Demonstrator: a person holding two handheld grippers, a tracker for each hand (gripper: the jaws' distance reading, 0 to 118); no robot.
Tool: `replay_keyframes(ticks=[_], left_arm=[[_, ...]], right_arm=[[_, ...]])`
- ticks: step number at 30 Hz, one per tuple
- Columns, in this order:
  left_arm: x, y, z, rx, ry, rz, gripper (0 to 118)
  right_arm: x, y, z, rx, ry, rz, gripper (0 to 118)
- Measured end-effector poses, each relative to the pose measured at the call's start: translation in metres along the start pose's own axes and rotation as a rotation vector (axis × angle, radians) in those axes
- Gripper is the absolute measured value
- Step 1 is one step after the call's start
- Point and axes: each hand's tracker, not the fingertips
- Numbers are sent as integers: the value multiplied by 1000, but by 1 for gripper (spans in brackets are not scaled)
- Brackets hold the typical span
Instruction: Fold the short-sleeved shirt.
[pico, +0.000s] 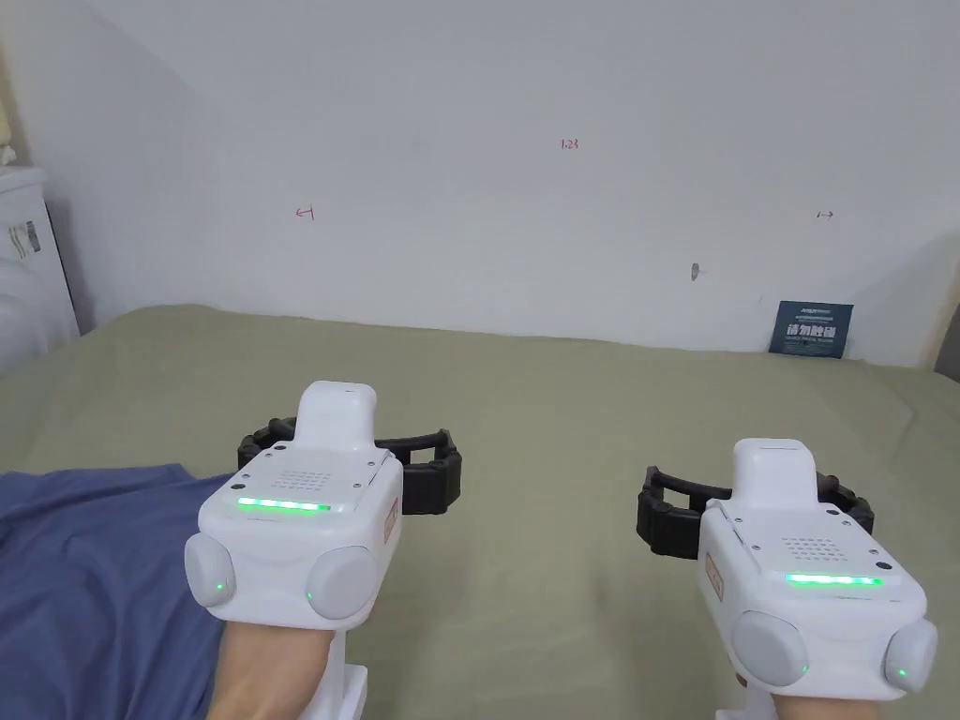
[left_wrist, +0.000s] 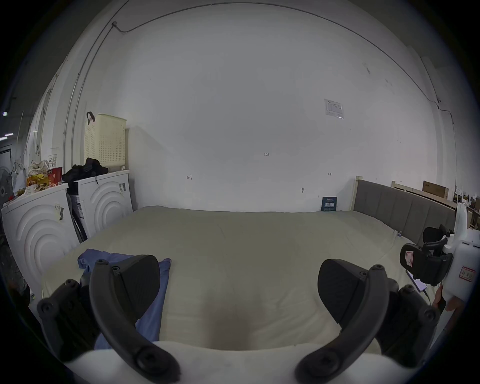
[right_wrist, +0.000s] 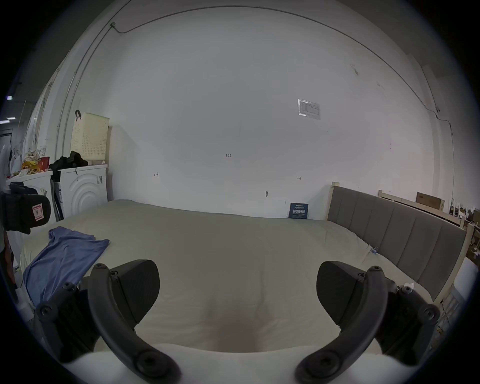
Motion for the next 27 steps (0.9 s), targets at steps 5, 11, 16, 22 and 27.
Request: replay_keyframes(ticks=[5,11,16,22,27], left_arm=[[-1,-1,0,-8,-5,13,118],[-2,1,1,-6,-3,16,118],[-1,0,2,-7,-4,12,118],[1,-2,2,-12,-6,5,118],[1,-3,1,-15,-7,8,118]], right_arm=[[-1,1,0,0,1,2,118],[-2,1,1,1,2,1,118],[-2,0,1,-2,3,0,118],[-2,-1,2,-4,5,2,118],[-2,-1,1,-4,4,2,118]])
